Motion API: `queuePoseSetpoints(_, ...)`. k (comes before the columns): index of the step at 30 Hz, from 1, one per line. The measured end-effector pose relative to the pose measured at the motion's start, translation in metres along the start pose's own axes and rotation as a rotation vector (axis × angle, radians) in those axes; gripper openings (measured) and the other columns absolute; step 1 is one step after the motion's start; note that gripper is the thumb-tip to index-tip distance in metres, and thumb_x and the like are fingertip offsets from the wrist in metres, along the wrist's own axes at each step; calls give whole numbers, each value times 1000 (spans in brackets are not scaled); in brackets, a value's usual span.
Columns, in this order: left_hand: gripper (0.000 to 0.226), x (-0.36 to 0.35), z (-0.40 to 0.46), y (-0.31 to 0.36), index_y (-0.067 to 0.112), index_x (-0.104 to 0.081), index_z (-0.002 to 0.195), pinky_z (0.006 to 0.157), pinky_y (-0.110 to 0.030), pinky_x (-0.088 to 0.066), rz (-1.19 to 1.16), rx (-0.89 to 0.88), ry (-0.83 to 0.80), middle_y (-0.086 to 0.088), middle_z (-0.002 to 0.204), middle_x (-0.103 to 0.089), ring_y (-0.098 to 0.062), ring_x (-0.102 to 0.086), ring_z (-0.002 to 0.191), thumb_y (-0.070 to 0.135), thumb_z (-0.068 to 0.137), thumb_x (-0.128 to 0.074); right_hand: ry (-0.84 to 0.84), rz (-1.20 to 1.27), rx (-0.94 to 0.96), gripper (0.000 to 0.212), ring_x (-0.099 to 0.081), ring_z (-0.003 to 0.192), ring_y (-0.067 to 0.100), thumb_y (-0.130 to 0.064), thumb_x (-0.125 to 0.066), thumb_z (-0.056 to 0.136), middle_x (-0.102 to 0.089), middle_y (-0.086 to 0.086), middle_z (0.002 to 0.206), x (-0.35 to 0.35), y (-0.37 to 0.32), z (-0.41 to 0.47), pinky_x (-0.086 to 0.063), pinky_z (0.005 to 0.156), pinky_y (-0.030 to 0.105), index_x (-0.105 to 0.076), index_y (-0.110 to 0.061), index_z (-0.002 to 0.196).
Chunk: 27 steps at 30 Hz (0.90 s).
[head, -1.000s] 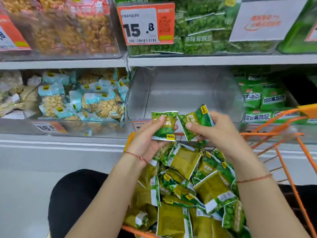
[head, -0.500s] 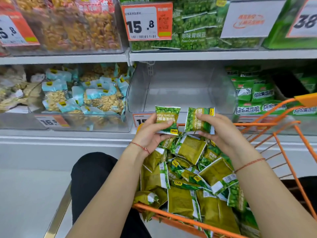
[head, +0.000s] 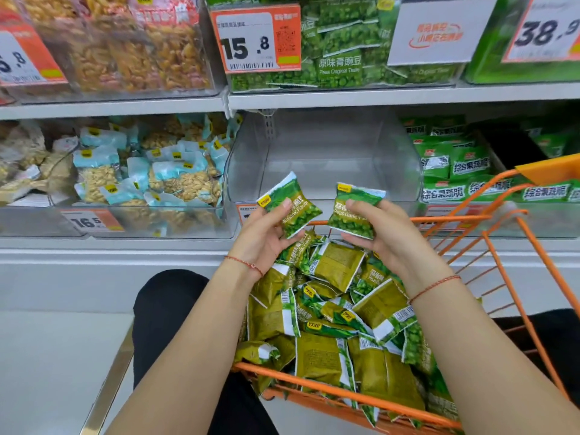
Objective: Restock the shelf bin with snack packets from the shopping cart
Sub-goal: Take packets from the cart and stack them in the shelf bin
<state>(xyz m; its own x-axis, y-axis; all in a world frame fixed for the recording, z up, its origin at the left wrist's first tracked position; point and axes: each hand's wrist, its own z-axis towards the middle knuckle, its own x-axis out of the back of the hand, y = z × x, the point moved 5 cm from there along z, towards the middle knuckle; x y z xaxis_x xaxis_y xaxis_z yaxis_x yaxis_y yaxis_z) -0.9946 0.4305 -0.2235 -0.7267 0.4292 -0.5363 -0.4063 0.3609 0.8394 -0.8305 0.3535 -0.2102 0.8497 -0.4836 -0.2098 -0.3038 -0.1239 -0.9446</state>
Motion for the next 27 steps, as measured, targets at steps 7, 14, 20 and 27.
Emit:
queuePoseSetpoints(7,12,-11,-3,-4,15,-56,93,61,-26,-57,353,-121,31,8,76,-70,-5,-67,76,4,89,-60,-38,-68,28,37,-61,98,11,-24,-59,93,-59,1,112,-13,2,-3,-59,75,30,-53,-6,126)
queuePoseSetpoints(14,61,-28,6,-7,28,-44,137,53,-27,-53,748,-219,87,-4,106,-62,-6,-58,69,32,83,-71,-186,-164,125,28,-64,104,10,-20,-64,89,-67,-2,113,-17,-3,-10,-57,82,30,-60,-21,117)
queuePoseSetpoints(20,102,-32,9,12,25,-13,150,58,-14,-38,971,-256,87,6,84,-46,2,-42,52,35,73,-79,-275,-3,43,12,-65,94,7,-18,-61,90,-70,-8,95,-20,-4,-8,-54,77,29,-60,-27,98)
queuePoseSetpoints(27,103,-57,7,18,27,-7,150,78,-32,-53,1036,-299,82,9,115,-49,-10,-64,81,48,74,-74,-41,160,-35,11,-66,72,9,-20,-57,92,-66,-1,85,2,-3,-2,-55,58,25,-62,-12,98)
